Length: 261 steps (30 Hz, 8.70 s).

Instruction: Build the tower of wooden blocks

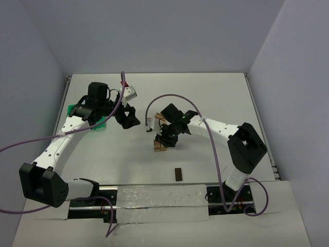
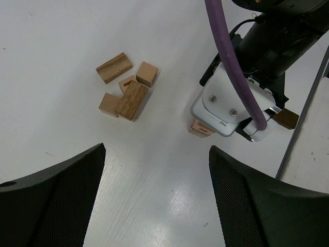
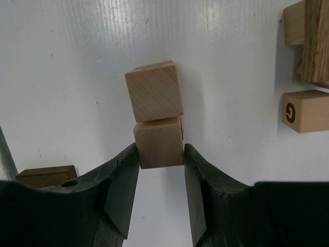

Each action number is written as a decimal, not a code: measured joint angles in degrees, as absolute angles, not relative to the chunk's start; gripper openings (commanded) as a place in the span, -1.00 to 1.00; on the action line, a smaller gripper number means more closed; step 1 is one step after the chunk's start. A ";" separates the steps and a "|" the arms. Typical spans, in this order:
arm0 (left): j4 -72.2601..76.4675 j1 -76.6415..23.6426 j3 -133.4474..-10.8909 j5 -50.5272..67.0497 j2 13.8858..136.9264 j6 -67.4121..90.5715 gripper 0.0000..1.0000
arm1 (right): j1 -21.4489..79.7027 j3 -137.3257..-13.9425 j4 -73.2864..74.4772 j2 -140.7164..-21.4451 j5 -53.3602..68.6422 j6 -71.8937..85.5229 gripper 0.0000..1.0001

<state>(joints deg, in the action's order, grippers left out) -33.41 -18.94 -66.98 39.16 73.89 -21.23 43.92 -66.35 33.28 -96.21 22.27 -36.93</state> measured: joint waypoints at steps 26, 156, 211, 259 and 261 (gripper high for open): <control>-33.37 -18.94 -66.98 39.18 73.89 -21.17 0.74 | 44.12 -66.35 33.28 -96.27 22.49 -37.40 -0.20; -33.36 -18.90 -66.96 39.20 74.17 -21.17 0.75 | 44.32 -66.62 33.47 -95.94 22.96 -40.13 0.41; -33.36 -18.90 -66.98 39.22 74.30 -21.17 0.75 | 44.49 -67.53 33.66 -95.92 22.98 -42.89 -0.20; -33.36 -18.90 -66.96 39.22 74.52 -21.19 0.75 | 44.86 -68.29 34.04 -96.92 23.33 -43.13 0.10; -33.36 -18.90 -66.96 39.22 74.52 -21.19 0.75 | 44.86 -68.29 34.04 -96.92 23.33 -43.13 0.12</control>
<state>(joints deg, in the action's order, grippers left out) -33.36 -18.90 -66.96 39.22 74.52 -21.19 44.86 -68.29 34.04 -96.92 23.33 -43.13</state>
